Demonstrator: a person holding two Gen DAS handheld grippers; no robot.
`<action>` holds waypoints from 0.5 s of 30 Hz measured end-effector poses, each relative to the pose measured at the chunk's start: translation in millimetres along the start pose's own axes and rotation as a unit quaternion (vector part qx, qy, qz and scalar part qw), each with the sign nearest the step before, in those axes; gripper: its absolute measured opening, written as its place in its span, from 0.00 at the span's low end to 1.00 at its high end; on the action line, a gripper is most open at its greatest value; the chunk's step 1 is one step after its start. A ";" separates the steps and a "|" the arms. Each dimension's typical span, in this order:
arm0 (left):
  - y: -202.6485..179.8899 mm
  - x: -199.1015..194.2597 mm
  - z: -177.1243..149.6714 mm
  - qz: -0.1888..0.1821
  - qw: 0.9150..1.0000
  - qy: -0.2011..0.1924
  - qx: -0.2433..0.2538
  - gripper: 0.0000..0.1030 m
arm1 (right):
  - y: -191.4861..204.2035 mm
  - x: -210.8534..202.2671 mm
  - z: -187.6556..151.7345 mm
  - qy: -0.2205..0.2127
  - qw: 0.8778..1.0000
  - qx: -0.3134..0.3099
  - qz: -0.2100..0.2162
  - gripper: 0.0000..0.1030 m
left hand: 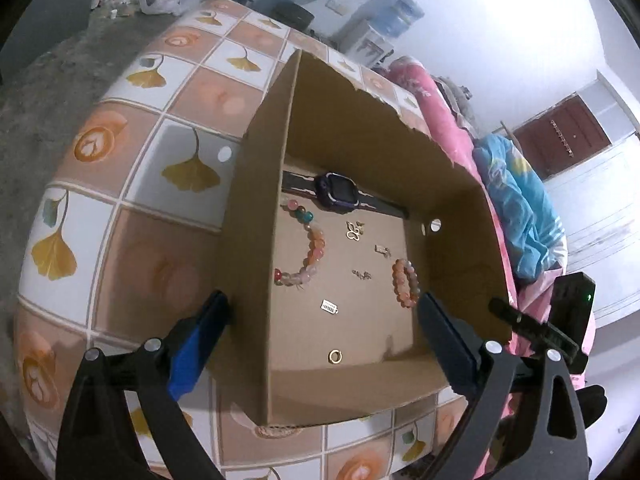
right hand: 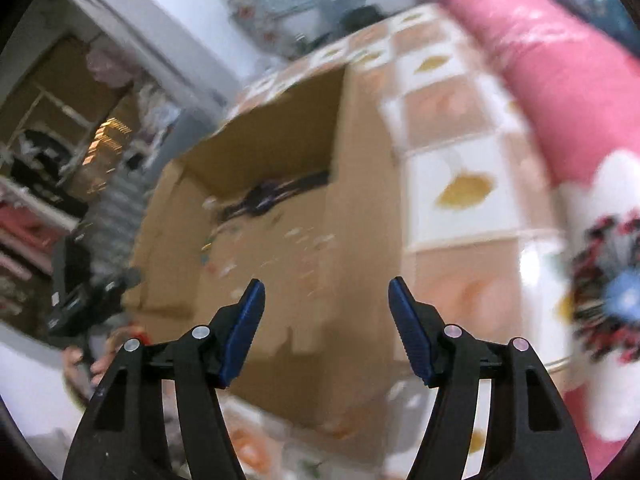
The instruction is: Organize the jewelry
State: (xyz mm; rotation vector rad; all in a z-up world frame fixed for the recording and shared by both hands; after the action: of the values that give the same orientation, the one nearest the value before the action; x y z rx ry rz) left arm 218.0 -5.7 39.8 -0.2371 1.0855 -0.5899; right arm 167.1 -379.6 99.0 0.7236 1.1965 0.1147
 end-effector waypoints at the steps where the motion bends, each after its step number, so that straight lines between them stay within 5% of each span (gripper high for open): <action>1: -1.0 -0.7 -2.1 -0.001 1.000 0.001 -0.004 0.90 | 5.9 0.0 -5.1 -0.010 1.000 -0.017 -0.022 0.62; 4: -6.6 -5.9 -11.2 0.001 1.000 0.007 -0.011 0.90 | 14.6 -2.0 -15.5 -0.018 0.998 -0.034 -0.055 0.62; 15: -26.4 -37.0 -77.6 -0.013 1.000 0.017 -0.008 0.91 | 3.0 -48.4 -79.0 -0.034 0.999 -0.011 -0.023 0.62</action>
State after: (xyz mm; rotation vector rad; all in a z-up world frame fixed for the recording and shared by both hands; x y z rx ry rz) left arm 128.4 1.1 44.4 -0.2565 1.1211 -0.6095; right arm 80.0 -363.4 126.0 0.6747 1.1454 0.0644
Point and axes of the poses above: each gripper's, at about its wrist camera, not at the fingertips, and x roughly the way its jaws point, y to its left, z to its top, the point moved 3 cm from there along x, roughly the way its jaws point, and after that the axes turned 15 degrees about x, right-handed, at the moved point
